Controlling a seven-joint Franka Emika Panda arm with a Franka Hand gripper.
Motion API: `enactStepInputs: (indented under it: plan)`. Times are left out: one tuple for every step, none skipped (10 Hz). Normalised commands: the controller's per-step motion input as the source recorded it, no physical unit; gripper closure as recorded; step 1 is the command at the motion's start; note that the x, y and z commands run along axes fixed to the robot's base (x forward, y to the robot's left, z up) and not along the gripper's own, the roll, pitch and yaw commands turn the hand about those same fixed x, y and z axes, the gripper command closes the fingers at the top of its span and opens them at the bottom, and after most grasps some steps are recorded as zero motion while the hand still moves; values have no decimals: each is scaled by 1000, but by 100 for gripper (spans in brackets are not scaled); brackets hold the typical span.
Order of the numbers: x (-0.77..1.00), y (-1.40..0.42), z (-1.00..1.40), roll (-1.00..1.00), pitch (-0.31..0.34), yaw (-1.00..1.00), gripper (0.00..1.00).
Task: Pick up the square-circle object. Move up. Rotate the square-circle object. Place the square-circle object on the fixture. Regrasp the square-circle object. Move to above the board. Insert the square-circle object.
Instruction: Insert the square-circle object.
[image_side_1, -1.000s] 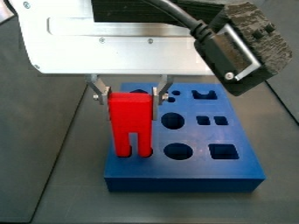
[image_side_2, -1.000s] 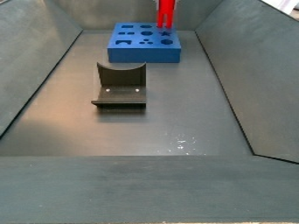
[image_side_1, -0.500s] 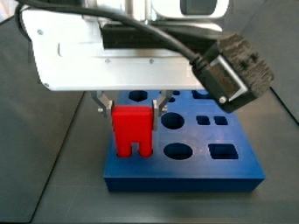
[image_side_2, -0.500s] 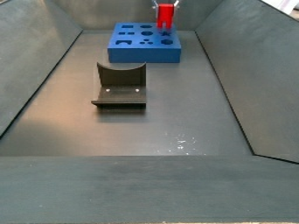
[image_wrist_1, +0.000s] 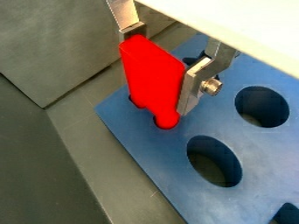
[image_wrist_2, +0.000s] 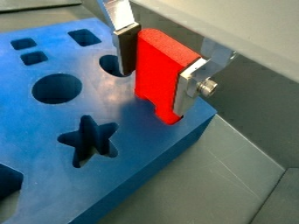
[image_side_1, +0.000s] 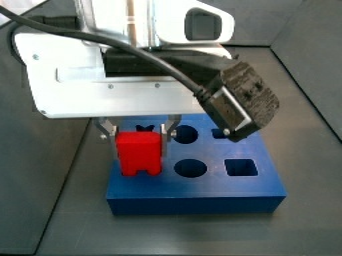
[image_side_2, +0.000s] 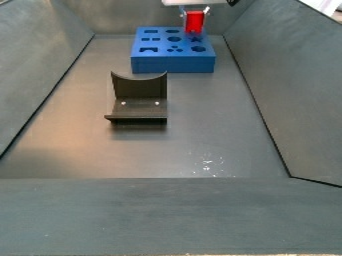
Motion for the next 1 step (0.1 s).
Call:
enactStepInputs:
  plan:
    - [0, 0, 0, 0, 0, 0, 100]
